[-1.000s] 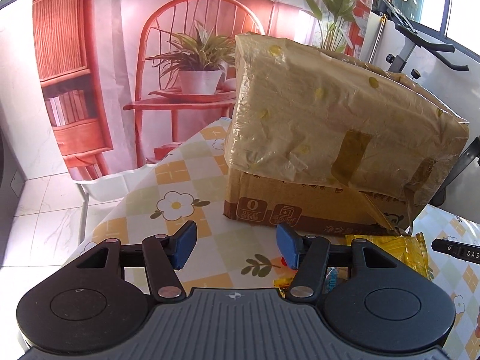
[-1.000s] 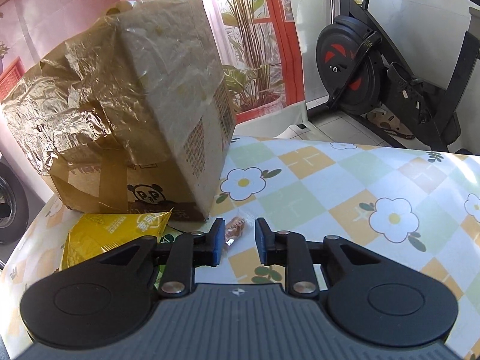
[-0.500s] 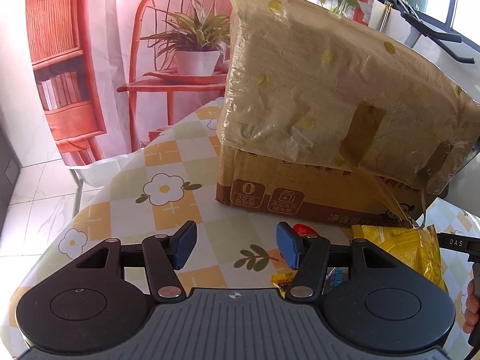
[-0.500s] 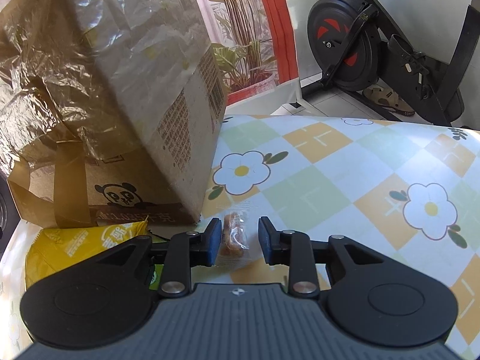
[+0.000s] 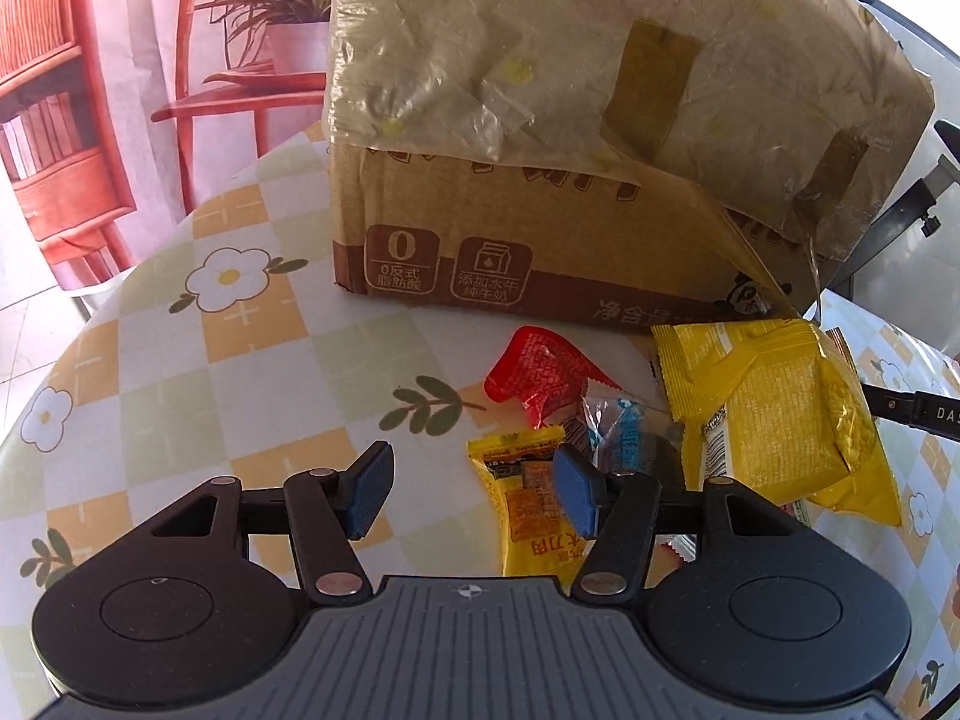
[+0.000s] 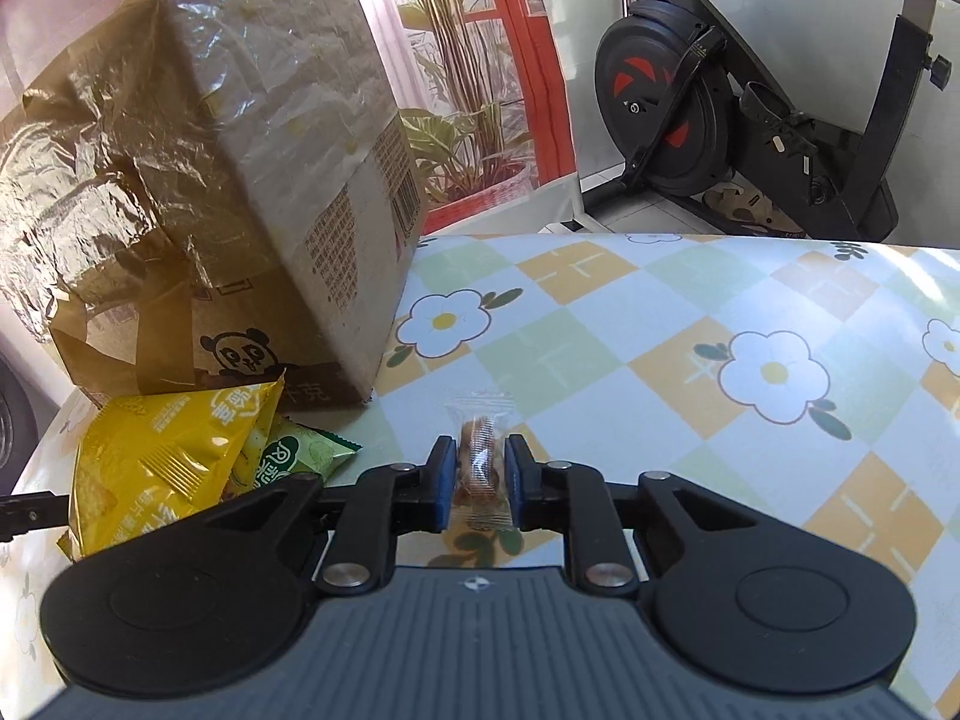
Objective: Organize snacks
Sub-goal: 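Grasp the small orange snack pack with the left tool while the right tool grasps the small clear candy, then carry both held snacks over the box and release them inside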
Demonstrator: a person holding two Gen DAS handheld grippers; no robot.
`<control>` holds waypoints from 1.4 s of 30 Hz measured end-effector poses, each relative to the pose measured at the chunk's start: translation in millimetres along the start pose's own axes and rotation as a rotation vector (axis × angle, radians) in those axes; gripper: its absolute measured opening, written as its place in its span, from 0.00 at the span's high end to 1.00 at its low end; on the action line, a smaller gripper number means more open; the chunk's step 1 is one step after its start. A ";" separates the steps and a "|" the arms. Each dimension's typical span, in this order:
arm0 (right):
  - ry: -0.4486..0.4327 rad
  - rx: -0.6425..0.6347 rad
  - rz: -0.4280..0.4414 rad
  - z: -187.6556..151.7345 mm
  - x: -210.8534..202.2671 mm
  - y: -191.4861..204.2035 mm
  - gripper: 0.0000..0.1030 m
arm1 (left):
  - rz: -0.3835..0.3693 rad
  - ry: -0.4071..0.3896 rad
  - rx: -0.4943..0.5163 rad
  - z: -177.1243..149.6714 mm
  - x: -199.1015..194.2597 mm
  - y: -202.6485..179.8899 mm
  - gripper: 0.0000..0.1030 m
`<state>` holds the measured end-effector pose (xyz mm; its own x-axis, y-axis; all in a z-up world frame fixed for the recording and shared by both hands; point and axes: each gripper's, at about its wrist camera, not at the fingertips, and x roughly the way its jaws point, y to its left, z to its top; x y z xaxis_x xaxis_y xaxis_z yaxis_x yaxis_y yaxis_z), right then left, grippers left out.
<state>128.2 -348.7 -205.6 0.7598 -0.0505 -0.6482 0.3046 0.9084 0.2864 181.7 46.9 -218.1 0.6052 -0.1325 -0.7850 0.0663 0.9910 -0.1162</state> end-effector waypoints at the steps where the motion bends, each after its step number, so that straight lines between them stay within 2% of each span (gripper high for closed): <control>1: -0.005 0.007 0.005 -0.9 -3.4 0.8 0.82 | 0.005 0.006 -0.001 -2.4 3.8 -1.5 0.40; 4: -0.014 0.008 0.017 -3.7 -10.9 5.3 0.82 | 0.003 0.001 -0.002 -6.1 10.0 -3.8 0.40; 9: -0.029 -0.001 0.025 -5.8 -20.2 12.4 0.82 | 0.000 0.013 0.068 -10.8 11.8 -21.3 0.40; 14: -0.033 -0.006 0.033 -10.8 -25.5 20.1 0.82 | 0.053 -0.007 0.086 -21.0 7.5 -30.8 0.41; 16: -0.031 0.001 0.034 -14.2 -27.6 21.6 0.82 | 0.083 -0.009 0.100 -23.9 4.8 -34.2 0.51; 17: -0.031 0.003 0.035 -15.6 -29.0 22.2 0.82 | 0.086 -0.011 0.096 -24.9 1.8 -34.2 0.62; 18: -0.034 0.009 0.034 -16.9 -30.7 22.0 0.82 | 0.076 -0.010 0.080 -25.2 -0.5 -32.2 0.65; 21: -0.040 0.016 0.032 -18.7 -36.1 22.3 0.82 | 0.041 -0.009 0.030 -25.7 -7.7 -20.9 0.67; 26: -0.066 -0.016 0.027 -15.0 -49.3 30.9 0.82 | 0.060 -0.066 0.002 -20.8 -25.3 -6.8 0.67; 34: -0.179 -0.080 0.058 17.0 -86.5 58.5 0.82 | 0.053 -0.246 0.013 25.8 -85.2 2.0 0.67; 42: -0.283 -0.149 0.129 91.2 -120.4 100.6 0.82 | -0.023 -0.404 0.067 103.3 -149.4 0.4 0.67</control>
<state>119.8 -289.1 -34.5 0.9222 -0.0254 -0.3860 0.1244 0.9643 0.2338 173.3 69.0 -38.0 0.8651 -0.1506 -0.4785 0.1276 0.9886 -0.0805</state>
